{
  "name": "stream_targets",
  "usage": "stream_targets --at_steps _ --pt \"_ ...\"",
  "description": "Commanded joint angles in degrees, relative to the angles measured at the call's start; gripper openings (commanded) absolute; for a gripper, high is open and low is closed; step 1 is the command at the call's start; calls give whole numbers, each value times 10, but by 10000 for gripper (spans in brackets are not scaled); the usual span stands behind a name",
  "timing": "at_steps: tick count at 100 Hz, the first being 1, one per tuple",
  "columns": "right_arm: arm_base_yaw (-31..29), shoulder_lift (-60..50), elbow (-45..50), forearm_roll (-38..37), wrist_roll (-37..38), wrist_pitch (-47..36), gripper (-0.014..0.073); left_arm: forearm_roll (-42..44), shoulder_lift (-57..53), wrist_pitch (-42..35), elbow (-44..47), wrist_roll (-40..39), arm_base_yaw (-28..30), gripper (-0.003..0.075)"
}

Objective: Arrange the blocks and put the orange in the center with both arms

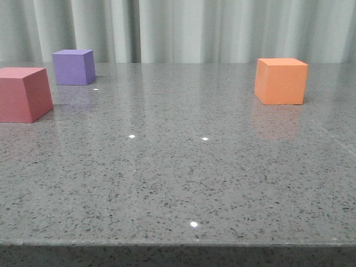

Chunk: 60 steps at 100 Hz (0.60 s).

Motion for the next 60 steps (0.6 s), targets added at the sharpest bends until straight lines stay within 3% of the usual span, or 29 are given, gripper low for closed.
stream_targets --at_steps 1,12,19,29,41,60 --pt "-3 50 -39 -3 -5 -6 -66 -1 -19 -46 24 -3 -3 -20" --pt "-3 81 -41 0 -5 -4 -40 -1 -19 -46 24 -3 -3 -20" --pt "-3 94 -41 2 -5 2 49 -1 -19 -46 24 -3 -3 -20" --pt "-3 101 -41 2 -5 16 295 -1 -19 -46 24 -3 -3 -20" --pt "-3 101 -41 2 -5 19 669 -1 -19 -46 24 -3 -3 -20" --pt "-3 101 -47 15 -5 13 624 -1 -19 -46 24 -3 -3 -20"
